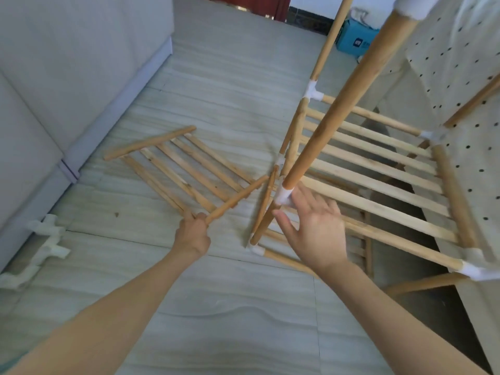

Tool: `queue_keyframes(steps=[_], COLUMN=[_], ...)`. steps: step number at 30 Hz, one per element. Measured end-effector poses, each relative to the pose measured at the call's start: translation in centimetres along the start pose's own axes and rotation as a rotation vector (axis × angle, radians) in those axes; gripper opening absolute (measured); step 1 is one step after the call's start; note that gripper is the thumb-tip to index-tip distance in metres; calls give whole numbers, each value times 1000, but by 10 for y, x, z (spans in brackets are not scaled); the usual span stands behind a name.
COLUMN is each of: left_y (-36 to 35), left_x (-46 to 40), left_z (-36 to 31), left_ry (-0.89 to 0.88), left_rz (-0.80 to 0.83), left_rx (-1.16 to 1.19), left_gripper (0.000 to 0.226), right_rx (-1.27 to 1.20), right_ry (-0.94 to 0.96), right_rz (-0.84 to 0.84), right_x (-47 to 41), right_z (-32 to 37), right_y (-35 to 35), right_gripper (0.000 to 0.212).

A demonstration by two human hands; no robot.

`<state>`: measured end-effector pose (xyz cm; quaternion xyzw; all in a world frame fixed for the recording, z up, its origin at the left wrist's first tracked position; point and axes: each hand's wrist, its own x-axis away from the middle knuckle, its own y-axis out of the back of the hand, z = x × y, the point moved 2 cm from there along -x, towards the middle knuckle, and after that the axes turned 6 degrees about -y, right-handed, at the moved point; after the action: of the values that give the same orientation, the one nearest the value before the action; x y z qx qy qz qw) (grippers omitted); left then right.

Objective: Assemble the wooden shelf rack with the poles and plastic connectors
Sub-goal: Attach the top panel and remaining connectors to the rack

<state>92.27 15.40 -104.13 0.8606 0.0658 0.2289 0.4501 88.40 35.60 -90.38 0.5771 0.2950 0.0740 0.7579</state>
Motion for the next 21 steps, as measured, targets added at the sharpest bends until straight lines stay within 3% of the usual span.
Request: queue_keyframes(steps=[3, 10, 14, 17, 21], left_y=[52, 173, 200, 211, 232], left_x=[22, 98, 151, 188, 229], left_z=[-3, -30, -31, -32, -44], left_ry=[-20, -13, 79, 37, -33], left_rz=[-77, -274, -313, -271, -374], left_rx=[5, 362, 618, 654, 675], left_gripper=[32, 24, 33, 34, 36], right_rx=[97, 141, 166, 141, 8], right_ry=[-20, -105, -156, -154, -99], right_rz=[81, 428, 494, 545, 643], right_x=[16, 47, 65, 86, 114], right_z=[5, 18, 40, 61, 90], right_y=[3, 25, 49, 60, 76], right_gripper=[54, 42, 39, 40, 38])
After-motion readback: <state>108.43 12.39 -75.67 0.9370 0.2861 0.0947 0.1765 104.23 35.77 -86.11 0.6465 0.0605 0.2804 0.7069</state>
